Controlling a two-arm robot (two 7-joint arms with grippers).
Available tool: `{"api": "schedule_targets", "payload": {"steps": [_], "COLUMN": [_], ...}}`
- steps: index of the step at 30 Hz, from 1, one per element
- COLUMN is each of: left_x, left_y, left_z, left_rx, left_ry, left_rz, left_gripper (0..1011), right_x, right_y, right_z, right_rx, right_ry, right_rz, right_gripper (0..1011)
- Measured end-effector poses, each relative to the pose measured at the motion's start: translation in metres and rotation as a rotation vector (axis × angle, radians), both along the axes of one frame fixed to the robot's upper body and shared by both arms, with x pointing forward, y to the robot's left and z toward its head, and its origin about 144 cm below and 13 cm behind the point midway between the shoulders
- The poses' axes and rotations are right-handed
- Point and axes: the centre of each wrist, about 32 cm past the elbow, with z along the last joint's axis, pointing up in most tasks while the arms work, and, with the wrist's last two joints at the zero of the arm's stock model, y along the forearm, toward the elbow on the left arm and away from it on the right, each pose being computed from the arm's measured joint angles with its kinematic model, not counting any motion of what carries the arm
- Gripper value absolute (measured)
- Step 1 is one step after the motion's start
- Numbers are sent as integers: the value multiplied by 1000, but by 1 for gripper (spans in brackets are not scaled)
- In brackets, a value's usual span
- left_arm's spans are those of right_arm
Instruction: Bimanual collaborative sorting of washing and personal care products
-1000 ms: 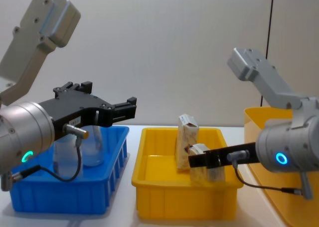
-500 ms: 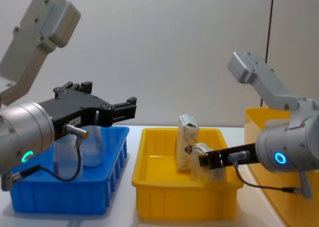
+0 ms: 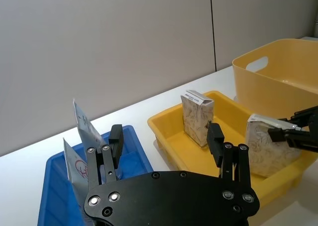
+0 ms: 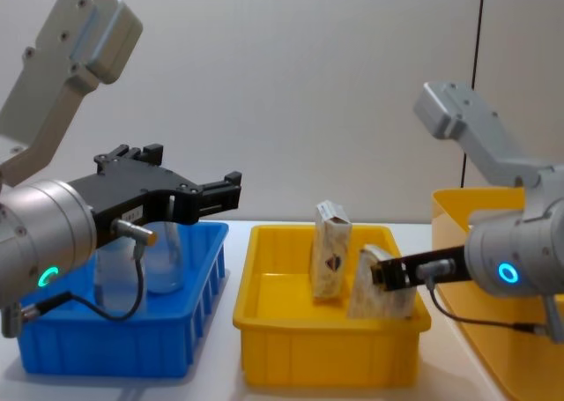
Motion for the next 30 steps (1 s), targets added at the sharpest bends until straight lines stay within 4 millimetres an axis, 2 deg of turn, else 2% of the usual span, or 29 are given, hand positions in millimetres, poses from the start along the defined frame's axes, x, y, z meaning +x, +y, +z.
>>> {"api": "schedule_targets", "payload": {"steps": [22,30], "left_x": [0,0], "left_y": [0,0], "left_z": [0,0], "left_rx": [0,0], "left_ry": [0,0], "left_rz": [0,0], "left_gripper": [1001,1001], "right_x": [-17,-28], "right_y": [-8,-21], "right_z": [34,55], "right_rx": [-28,-53], "right_ry": [-287,-412], "right_rz": [13,-25], "right_gripper": [133,113]}}
